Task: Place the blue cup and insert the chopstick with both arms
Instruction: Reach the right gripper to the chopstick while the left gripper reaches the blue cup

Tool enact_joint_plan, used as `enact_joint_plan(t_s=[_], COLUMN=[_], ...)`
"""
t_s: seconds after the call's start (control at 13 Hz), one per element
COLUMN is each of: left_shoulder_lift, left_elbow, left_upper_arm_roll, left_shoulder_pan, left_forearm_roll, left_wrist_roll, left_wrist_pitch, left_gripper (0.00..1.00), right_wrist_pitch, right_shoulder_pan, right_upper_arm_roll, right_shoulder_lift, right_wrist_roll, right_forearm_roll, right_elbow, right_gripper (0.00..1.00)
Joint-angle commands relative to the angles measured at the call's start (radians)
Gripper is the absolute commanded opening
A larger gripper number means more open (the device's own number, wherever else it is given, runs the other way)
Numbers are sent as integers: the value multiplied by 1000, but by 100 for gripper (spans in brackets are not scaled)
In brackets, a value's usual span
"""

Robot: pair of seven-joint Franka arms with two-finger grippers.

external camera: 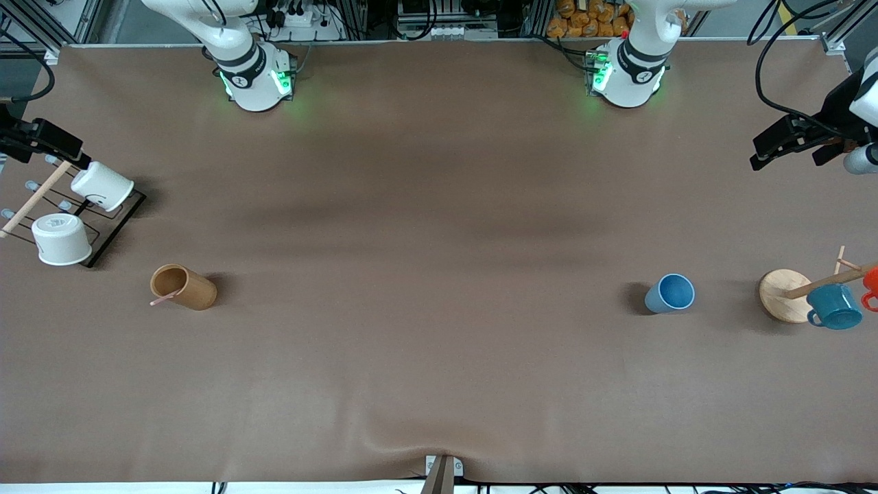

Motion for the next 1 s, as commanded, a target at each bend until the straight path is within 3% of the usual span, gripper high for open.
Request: enact_joint_plan(t_s=[0.0,0.46,0.62,0.92], left_shoulder_lift=[-21,74,102,117], left_elbow=[-8,0,-81,-328], left_upper_arm_roll=[11,6,6,6], left_shoulder_pan=[-7,4,7,48], left_forearm_roll=[9,34,65,72], left_wrist_roll=[14,19,20,25], left_wrist_pitch=[-38,10,146,503], left_gripper=[100,100,100,100], right_wrist_pitch=[-3,24,50,160], right_shoulder_pan=[9,10,13,22], right_upper_arm_roll=[-6,-6,-6,-7], right_shoulder_lift=[-7,14,68,269], right_wrist_roll=[12,0,-18,-153], right_forearm_roll=[10,10,-1,-12], right_elbow=[-2,-2,20,107], right_gripper=[100,100,100,100])
